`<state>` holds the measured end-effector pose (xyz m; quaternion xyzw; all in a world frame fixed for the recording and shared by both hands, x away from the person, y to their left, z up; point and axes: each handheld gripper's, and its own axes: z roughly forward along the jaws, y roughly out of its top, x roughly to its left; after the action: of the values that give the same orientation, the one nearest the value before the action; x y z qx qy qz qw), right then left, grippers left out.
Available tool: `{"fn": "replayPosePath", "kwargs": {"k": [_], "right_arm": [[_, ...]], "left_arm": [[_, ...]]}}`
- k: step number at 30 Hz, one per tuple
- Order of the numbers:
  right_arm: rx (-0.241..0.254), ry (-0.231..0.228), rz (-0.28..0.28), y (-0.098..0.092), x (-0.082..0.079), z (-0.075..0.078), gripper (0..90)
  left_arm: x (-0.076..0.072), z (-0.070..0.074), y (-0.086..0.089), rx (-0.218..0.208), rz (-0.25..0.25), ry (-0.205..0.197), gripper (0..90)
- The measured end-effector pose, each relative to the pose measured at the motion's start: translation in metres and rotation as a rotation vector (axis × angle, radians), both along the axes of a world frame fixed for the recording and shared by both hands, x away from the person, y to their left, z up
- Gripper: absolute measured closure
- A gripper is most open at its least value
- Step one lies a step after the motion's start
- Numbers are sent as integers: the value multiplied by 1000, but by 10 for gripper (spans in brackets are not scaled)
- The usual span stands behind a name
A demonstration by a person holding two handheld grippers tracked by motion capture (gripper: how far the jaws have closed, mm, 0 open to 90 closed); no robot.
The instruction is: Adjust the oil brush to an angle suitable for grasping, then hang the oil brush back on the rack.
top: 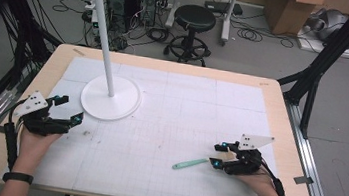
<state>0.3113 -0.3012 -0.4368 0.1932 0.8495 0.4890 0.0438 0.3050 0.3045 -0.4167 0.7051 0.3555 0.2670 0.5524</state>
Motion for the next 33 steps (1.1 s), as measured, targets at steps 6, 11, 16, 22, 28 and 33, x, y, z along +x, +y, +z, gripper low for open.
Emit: {"fn": "replayPosePath", "kwargs": {"k": [6,11,16,22,28,33], "right_arm": [[-32,12,18,3,2,-3,395],[-29,13,20,3,3,-1,353],[-34,23,34,5,5,0,337],[-56,34,50,8,7,2,335],[-97,45,73,13,10,2,334],[-139,55,104,18,13,-2,371]], "left_arm": [[0,0,0,-1,-3,-1,148],[1,0,0,-2,-3,-2,148],[0,0,0,-5,-3,-4,148],[1,0,0,-7,-3,-3,148],[1,0,0,-6,-5,-3,148],[1,-1,-1,-9,-4,-2,148]]}}
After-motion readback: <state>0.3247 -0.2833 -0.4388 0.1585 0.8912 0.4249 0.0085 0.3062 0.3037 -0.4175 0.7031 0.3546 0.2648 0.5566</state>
